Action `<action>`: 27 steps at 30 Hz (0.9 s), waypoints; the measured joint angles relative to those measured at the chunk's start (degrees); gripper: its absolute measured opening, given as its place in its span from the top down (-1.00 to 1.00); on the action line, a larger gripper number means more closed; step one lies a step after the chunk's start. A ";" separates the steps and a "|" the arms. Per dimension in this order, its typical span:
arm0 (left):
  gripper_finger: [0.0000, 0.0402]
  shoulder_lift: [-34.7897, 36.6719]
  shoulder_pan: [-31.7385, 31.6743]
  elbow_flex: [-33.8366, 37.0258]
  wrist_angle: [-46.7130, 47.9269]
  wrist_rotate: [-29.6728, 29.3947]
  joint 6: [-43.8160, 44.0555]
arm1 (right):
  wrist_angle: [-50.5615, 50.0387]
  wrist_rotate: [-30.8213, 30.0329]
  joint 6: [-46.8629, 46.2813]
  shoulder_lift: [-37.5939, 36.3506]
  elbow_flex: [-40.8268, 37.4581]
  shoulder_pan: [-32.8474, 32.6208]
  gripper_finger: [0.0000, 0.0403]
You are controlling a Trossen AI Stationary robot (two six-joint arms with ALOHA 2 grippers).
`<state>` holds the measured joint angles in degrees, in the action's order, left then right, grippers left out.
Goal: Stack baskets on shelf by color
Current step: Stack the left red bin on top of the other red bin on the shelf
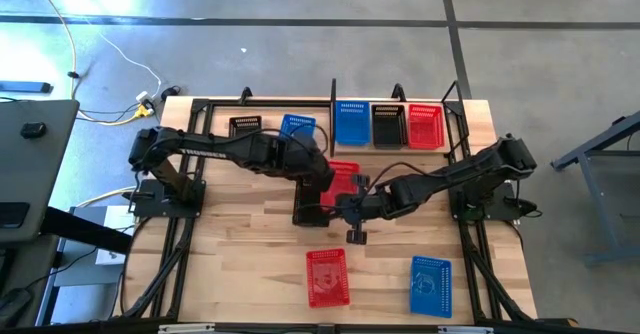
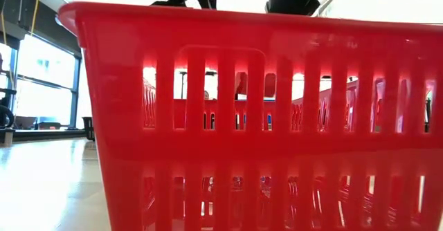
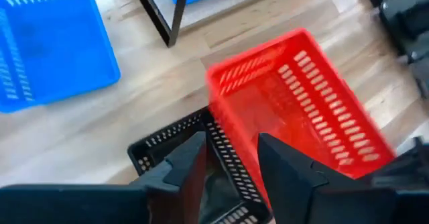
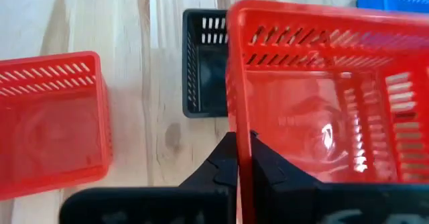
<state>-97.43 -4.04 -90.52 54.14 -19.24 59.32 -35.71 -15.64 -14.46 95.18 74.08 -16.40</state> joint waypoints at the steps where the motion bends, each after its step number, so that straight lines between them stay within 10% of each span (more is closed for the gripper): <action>1: 0.36 0.00 -0.60 0.00 -0.03 0.70 -1.61 | -0.24 0.01 -0.74 -0.05 0.00 -0.07 1.00; 27: 0.35 14.74 -13.54 0.00 -0.84 6.88 -42.56 | -12.29 -7.44 -18.83 -11.18 0.07 -1.38 1.00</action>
<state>-82.68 -17.58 -90.52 53.30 -12.36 16.76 -48.00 -23.08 -33.30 84.00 74.15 -17.78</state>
